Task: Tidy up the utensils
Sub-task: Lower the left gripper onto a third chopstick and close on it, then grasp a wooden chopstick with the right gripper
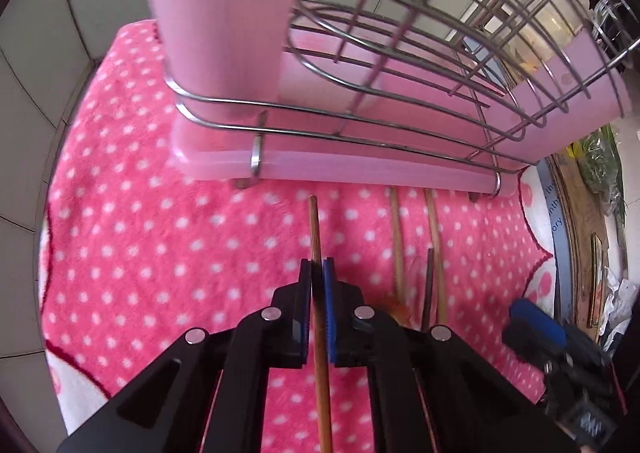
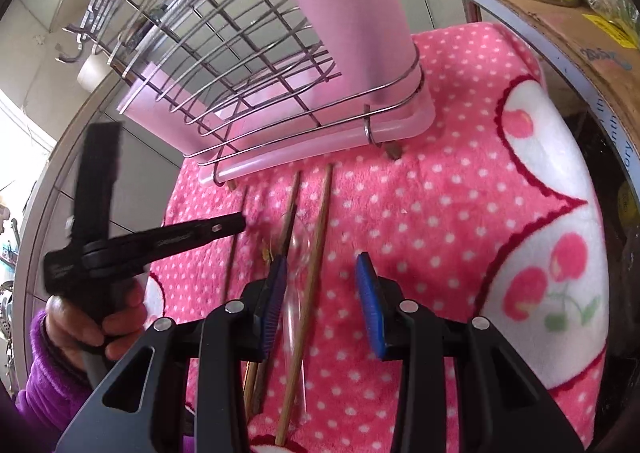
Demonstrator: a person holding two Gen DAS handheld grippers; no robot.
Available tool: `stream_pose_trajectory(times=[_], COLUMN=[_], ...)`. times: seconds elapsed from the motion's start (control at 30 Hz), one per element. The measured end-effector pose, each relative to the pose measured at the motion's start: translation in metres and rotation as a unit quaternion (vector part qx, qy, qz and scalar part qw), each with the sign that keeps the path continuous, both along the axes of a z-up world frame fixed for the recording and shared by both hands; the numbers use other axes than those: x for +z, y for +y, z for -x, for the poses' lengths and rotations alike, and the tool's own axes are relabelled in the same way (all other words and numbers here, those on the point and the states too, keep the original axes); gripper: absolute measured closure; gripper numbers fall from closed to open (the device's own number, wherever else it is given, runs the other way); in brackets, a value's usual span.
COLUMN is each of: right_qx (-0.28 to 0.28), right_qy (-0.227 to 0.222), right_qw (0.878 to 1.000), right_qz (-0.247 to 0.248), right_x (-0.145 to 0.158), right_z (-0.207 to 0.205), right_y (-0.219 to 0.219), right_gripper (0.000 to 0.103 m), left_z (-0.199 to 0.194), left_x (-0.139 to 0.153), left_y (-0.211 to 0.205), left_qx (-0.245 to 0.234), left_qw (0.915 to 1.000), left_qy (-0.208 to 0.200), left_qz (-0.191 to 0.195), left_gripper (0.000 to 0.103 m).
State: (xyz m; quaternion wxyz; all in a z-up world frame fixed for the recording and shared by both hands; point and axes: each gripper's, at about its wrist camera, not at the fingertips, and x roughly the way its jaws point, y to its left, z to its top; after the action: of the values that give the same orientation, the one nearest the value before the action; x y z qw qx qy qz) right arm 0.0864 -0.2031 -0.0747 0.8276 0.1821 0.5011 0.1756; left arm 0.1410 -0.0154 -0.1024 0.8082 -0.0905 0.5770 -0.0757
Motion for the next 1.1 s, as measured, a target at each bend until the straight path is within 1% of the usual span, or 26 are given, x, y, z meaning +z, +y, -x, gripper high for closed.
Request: stream_pose_trajectory(times=[0.13,0.27,0.3,0.33,0.4,0.43,0.57,0.63,0.7,0.77,0.9,0.97,1.1], right_qx=[0.000,0.006,0.006,0.006,0.005,0.003,-0.004,-0.006,-0.003,-0.004,-0.015,-0.020,-0.016], right_qy=[0.009,0.023,0.025,0.027,0.036,0.039,0.039,0.038,0.037,0.039,0.044,0.051,0.060], right_qw=[1.000,0.999,0.998,0.998,0.997,0.996,0.995,0.993,0.993,0.993,0.993,0.993,0.993], right_qz=[0.019,0.046,0.053,0.063,0.070,0.075,0.096,0.111,0.110,0.108,0.105,0.103,0.102], right_x=[-0.006,-0.015,-0.017,-0.019,-0.024,-0.025,-0.029,-0.030,-0.030,-0.029,-0.028,-0.028,-0.030], right_z=[-0.021,-0.041,-0.046,-0.052,-0.060,-0.064,-0.078,-0.083,-0.082,-0.080,-0.067,-0.063,-0.054], right_y=[0.014,0.033,0.037,0.042,0.048,0.050,0.062,0.068,0.067,0.064,0.045,0.038,0.028], right_gripper=[0.067,0.067,0.069,0.075,0.079,0.080,0.081,0.093,0.096,0.096,0.096,0.096,0.096], left_z=[0.015,0.020,0.025,0.028,0.027,0.030,0.031,0.029,0.027,0.026,0.023,0.022,0.006], left_x=[0.008,0.009,0.009,0.008,0.003,0.003,-0.006,-0.010,-0.010,-0.010,-0.009,-0.009,-0.012], left_y=[0.022,0.035,0.043,0.047,0.052,0.059,0.067,0.067,0.069,0.070,0.070,0.073,0.061], left_qx=[0.005,0.011,0.011,0.011,0.013,0.014,0.014,0.012,0.010,0.010,0.003,0.001,-0.003], left_qw=[0.9999,0.9997,0.9996,0.9996,0.9997,0.9997,0.9998,0.9998,0.9998,0.9998,0.9997,0.9996,0.9991], left_qy=[-0.013,-0.019,-0.020,-0.020,-0.015,-0.013,0.002,0.007,0.008,0.010,0.012,0.018,0.037], left_qz=[-0.004,-0.013,-0.015,-0.016,-0.016,-0.016,-0.011,-0.015,-0.016,-0.017,-0.021,-0.020,-0.019], left_gripper=[0.098,0.098,0.098,0.097,0.097,0.097,0.097,0.097,0.097,0.097,0.096,0.096,0.095])
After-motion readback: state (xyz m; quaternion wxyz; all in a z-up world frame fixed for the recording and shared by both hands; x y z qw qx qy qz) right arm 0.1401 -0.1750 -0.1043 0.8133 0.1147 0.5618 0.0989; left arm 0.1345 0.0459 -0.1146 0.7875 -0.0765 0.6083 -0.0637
